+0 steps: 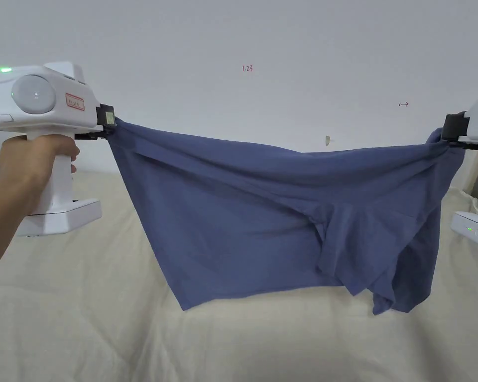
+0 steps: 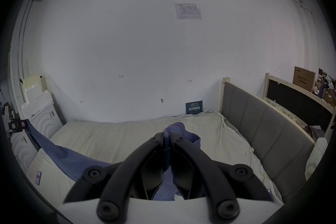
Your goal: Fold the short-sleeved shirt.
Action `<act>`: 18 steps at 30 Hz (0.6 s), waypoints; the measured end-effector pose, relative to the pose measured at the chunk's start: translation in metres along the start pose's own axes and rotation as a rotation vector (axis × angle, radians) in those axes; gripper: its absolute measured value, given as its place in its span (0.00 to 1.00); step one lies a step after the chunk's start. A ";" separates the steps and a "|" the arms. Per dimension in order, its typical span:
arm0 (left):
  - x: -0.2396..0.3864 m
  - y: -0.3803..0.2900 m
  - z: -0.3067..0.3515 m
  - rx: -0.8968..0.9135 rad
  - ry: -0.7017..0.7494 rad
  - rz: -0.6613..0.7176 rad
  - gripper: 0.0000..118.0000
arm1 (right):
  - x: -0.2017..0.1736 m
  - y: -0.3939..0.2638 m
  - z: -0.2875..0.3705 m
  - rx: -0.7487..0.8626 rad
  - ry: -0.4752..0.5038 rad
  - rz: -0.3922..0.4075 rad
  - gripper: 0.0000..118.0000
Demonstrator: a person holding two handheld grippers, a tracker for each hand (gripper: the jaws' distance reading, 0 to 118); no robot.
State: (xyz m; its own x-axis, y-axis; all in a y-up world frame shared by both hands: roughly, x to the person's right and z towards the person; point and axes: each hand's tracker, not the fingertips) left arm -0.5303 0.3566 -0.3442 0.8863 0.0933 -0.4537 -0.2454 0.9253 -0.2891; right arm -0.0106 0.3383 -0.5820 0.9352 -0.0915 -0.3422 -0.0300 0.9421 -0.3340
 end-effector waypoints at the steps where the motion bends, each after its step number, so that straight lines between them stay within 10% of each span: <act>1: 0.000 -0.003 -0.002 -0.005 -0.001 -0.005 0.01 | -0.001 -0.004 -0.004 -0.003 0.000 0.001 0.04; 18: -0.021 -0.198 -0.062 -0.315 0.014 0.037 0.01 | 0.005 -0.193 -0.043 -0.282 0.005 -0.044 0.04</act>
State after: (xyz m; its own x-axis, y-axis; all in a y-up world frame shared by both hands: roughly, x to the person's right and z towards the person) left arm -0.5249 0.1486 -0.3301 0.8695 0.1179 -0.4796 -0.3891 0.7616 -0.5182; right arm -0.0156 0.1419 -0.5563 0.9359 -0.1324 -0.3265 -0.0873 0.8106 -0.5790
